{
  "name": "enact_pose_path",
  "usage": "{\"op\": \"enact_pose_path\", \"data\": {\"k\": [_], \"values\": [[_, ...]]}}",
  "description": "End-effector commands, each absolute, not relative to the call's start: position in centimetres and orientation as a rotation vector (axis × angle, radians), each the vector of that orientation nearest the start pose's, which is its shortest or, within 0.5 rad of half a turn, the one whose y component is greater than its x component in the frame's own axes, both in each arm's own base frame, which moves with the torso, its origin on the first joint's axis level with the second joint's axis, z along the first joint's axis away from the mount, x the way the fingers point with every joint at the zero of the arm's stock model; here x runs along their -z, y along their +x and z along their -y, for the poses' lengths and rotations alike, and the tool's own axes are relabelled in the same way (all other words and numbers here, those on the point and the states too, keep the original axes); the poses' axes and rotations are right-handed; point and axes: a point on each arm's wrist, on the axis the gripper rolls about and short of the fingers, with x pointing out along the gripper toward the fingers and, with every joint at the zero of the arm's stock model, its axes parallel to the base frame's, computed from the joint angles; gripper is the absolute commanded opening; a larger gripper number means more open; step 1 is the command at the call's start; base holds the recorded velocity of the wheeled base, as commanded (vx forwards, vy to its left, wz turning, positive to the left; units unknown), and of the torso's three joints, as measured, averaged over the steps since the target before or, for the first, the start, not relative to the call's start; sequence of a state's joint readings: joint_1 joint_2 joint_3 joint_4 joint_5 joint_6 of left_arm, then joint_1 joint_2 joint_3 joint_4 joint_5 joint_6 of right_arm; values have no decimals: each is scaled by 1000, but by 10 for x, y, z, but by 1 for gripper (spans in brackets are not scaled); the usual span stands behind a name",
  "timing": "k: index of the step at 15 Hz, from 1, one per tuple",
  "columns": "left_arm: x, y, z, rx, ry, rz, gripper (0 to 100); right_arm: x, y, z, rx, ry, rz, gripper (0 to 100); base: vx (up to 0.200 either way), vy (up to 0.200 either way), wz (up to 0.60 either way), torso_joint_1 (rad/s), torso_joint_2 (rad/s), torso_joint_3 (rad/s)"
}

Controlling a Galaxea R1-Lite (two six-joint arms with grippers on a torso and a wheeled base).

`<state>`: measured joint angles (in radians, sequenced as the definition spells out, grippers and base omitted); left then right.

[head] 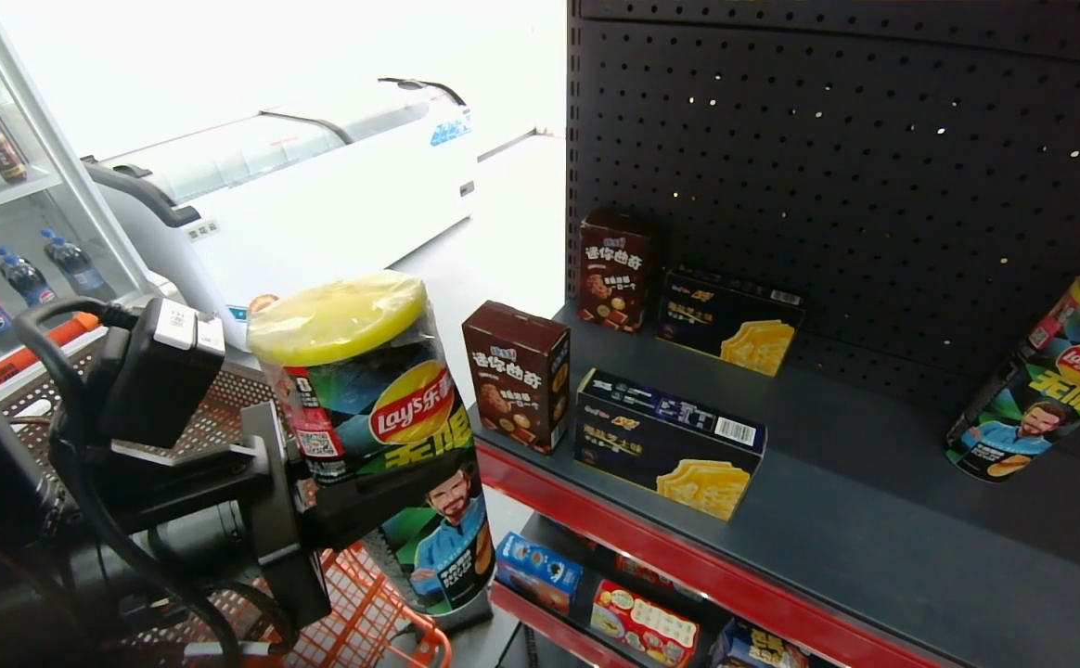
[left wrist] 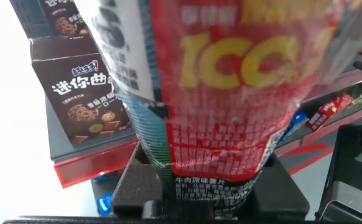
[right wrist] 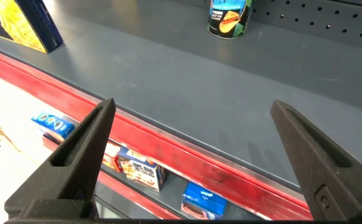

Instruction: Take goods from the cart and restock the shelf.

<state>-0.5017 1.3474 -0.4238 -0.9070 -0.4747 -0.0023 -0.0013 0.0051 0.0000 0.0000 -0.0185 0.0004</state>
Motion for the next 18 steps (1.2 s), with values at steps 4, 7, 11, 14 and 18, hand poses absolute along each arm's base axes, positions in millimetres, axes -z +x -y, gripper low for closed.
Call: {"op": "enact_pose_path", "data": {"k": [4, 7, 11, 14, 18], "values": [[-197, 170, 105, 976, -3, -19, 0, -76, -22, 0, 20, 0, -6, 100, 0, 0, -300, 5, 0, 2], [-197, 170, 105, 976, -3, -19, 0, -76, -22, 0, 20, 0, -6, 100, 0, 0, -600, 4, -1, 2], [-197, 170, 105, 976, -3, -19, 0, -76, -22, 0, 20, 0, -6, 100, 0, 0, -600, -1, 0, 5], [-197, 170, 105, 976, -3, -16, 0, -76, -22, 0, 20, 3, -3, 100, 0, 0, -200, 2, 1, 4], [-200, 169, 105, 979, -3, -3, 0, -76, -22, 0, 20, 1, -6, 100, 0, 0, 0, 0, 0, 0]]}}
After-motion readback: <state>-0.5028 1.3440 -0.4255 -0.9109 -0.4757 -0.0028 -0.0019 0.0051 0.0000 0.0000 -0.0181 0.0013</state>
